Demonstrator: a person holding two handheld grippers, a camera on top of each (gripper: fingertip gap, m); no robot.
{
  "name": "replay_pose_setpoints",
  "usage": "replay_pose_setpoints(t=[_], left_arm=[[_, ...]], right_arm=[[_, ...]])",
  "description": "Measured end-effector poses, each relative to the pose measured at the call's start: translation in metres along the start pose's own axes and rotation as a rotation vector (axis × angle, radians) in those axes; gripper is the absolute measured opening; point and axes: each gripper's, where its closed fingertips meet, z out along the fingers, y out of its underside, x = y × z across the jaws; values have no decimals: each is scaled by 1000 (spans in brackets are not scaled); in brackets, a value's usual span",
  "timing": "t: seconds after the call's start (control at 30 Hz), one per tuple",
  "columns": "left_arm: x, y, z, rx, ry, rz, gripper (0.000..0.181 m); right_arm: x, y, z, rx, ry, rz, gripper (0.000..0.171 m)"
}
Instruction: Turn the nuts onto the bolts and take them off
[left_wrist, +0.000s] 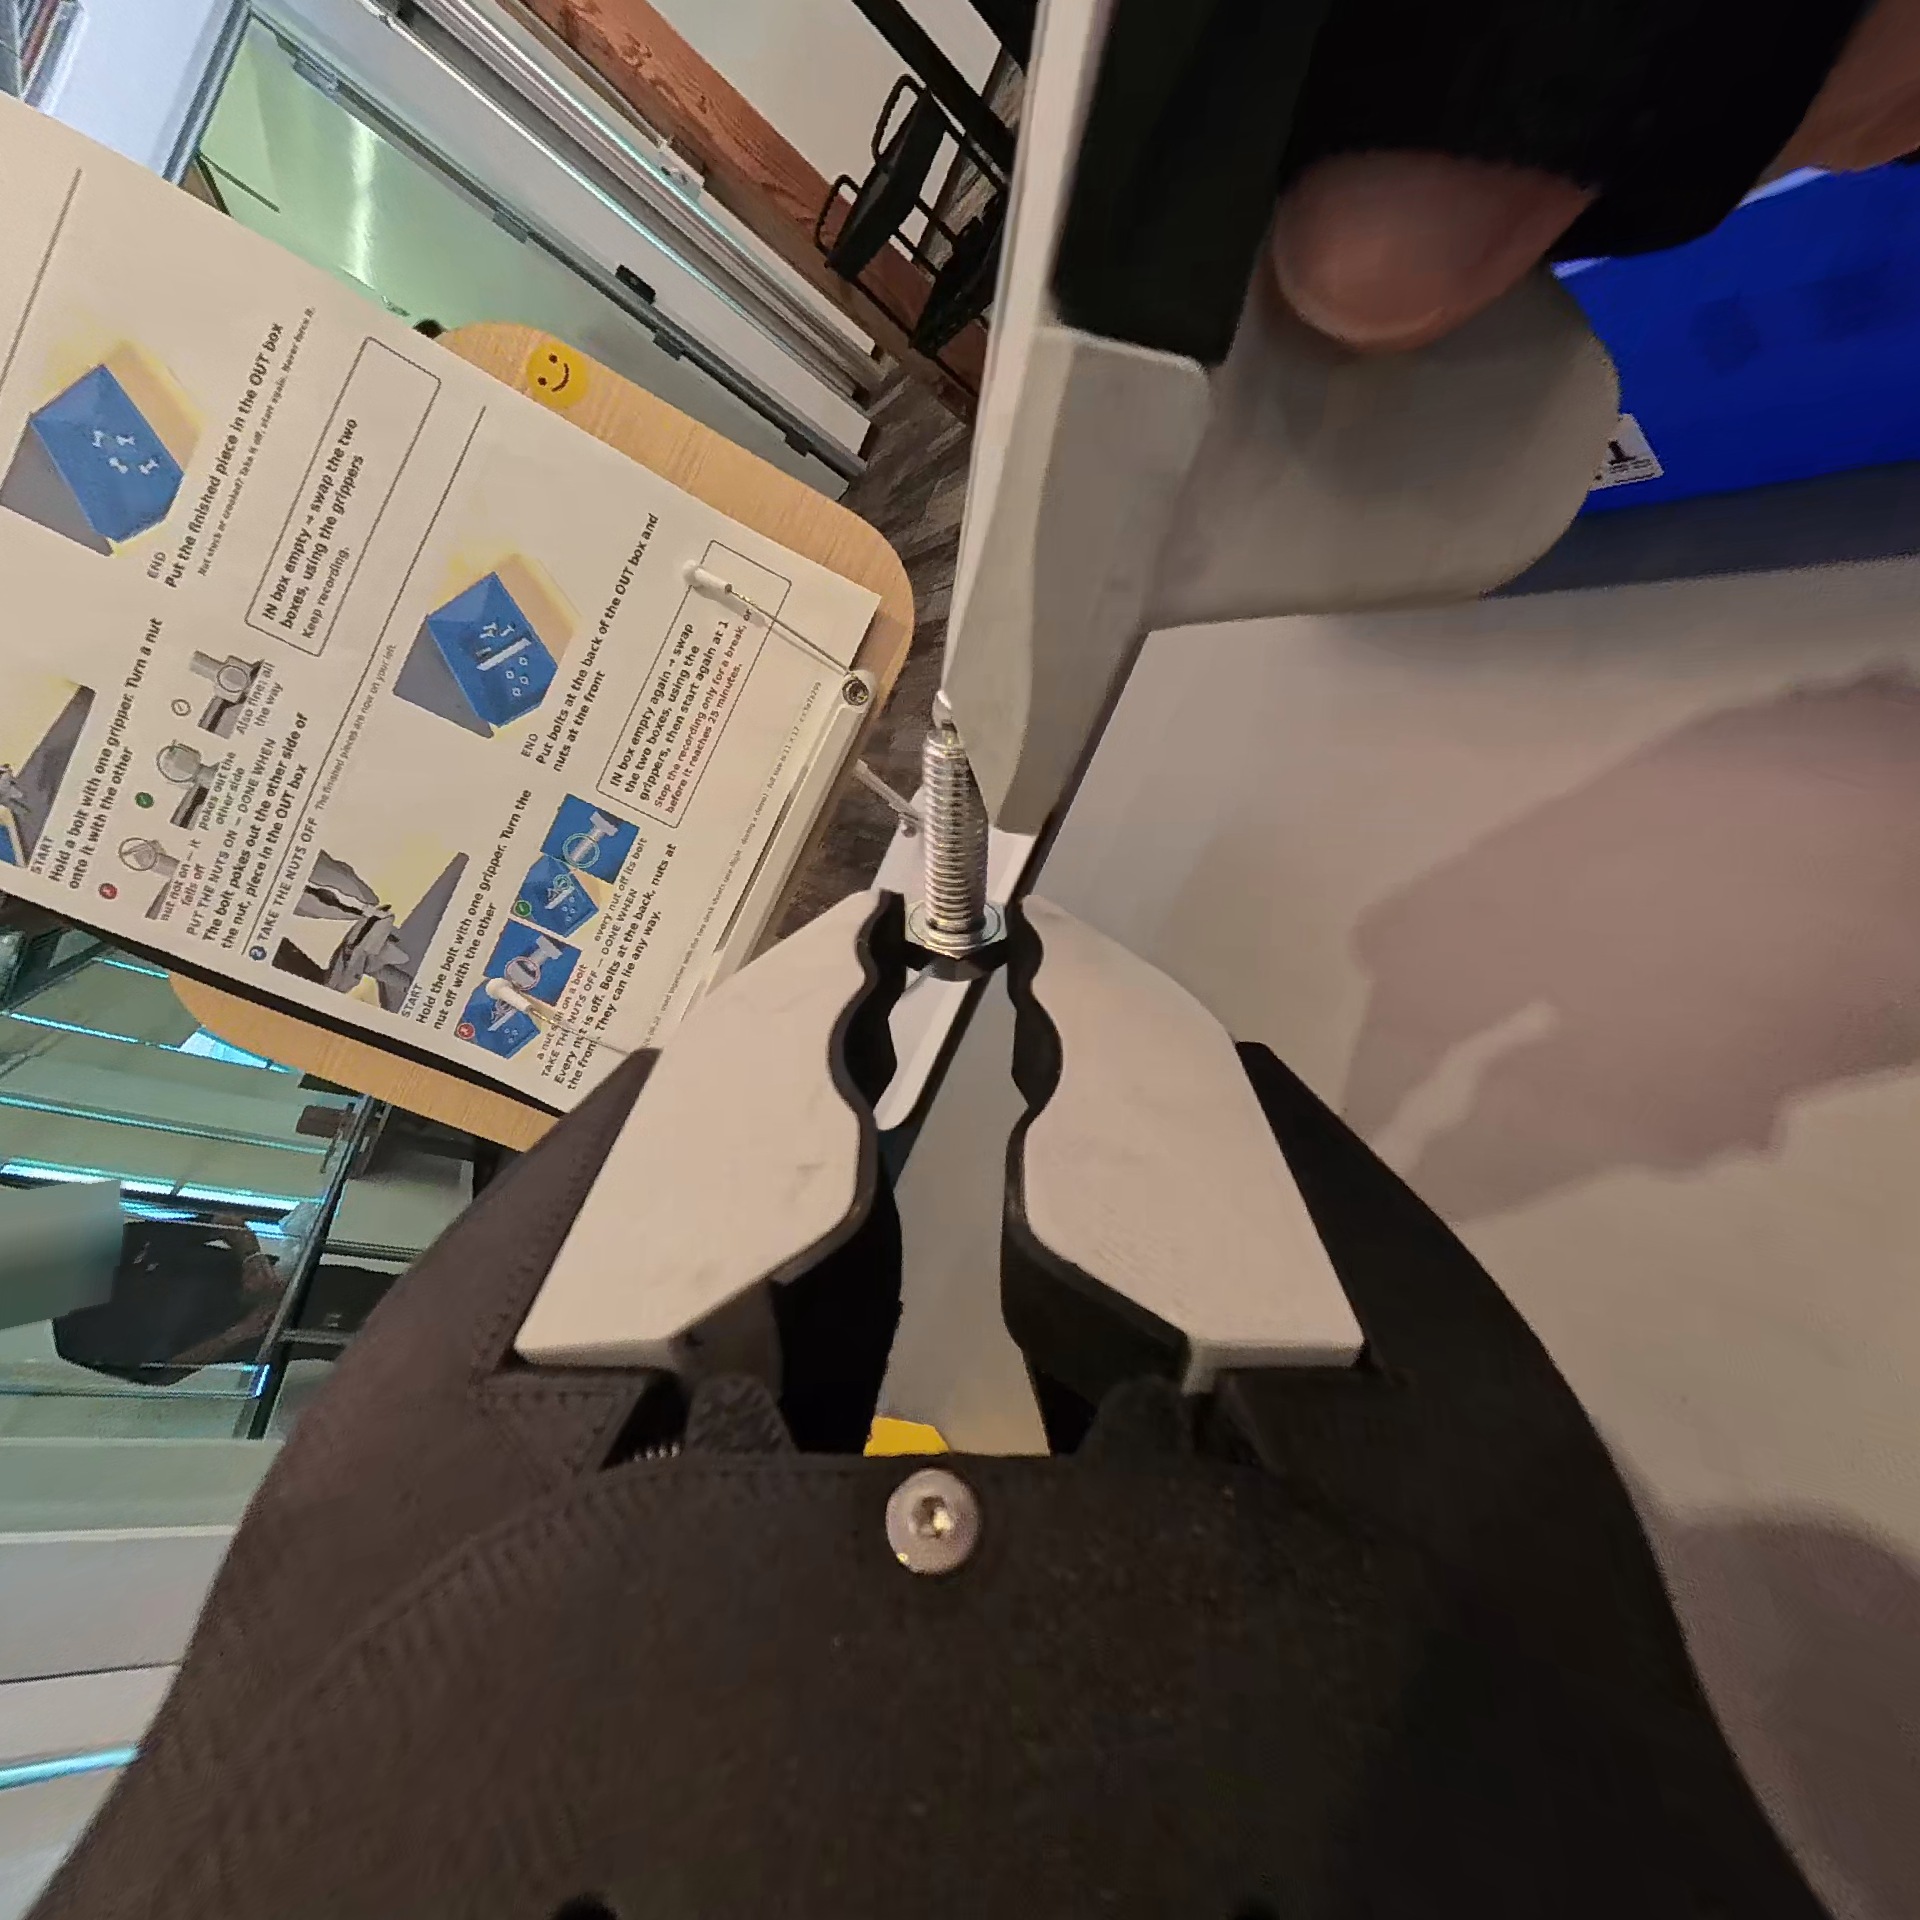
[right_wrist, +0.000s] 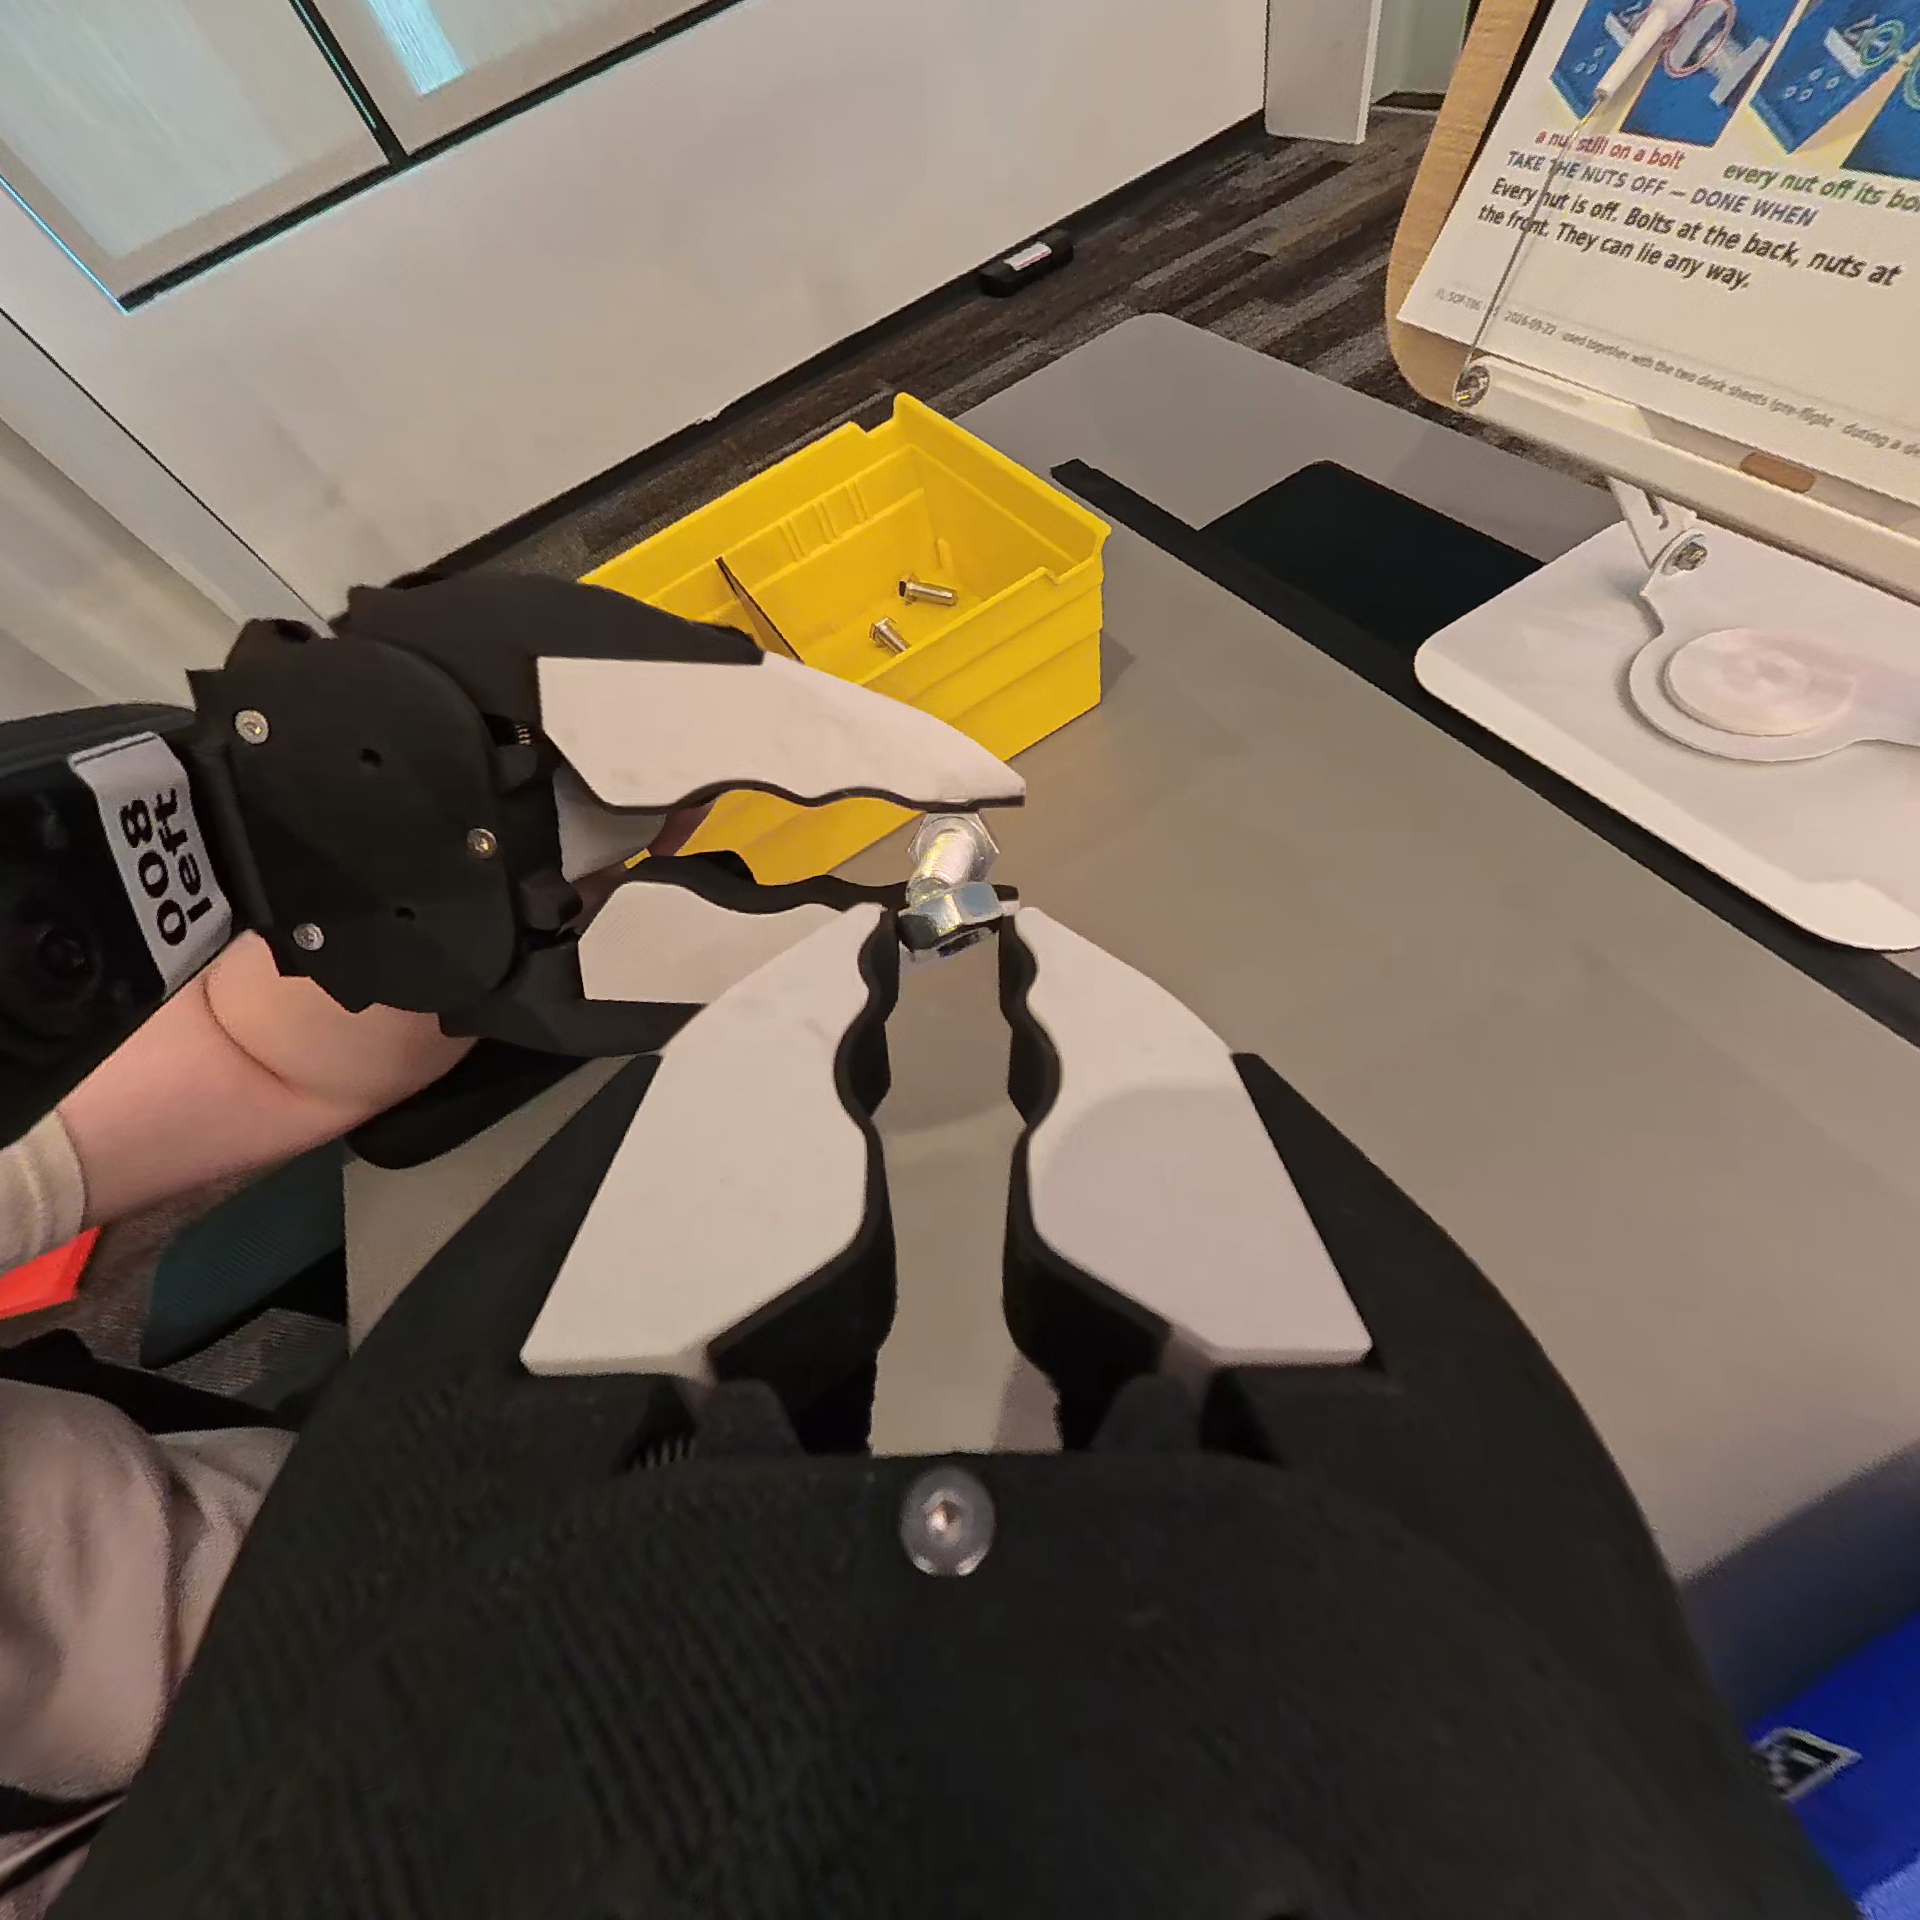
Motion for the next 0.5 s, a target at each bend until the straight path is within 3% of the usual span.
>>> replay_pose_setpoints(t=[0.27, 0.5], left_arm=[[5, -6, -3, 51, 78, -74, 18], [15, -10, -5, 71, 130, -37, 18]], right_arm=[[-2, 2, -6, -48, 54, -256, 19], [-4, 6, -17, -103, 158, -630, 19]])
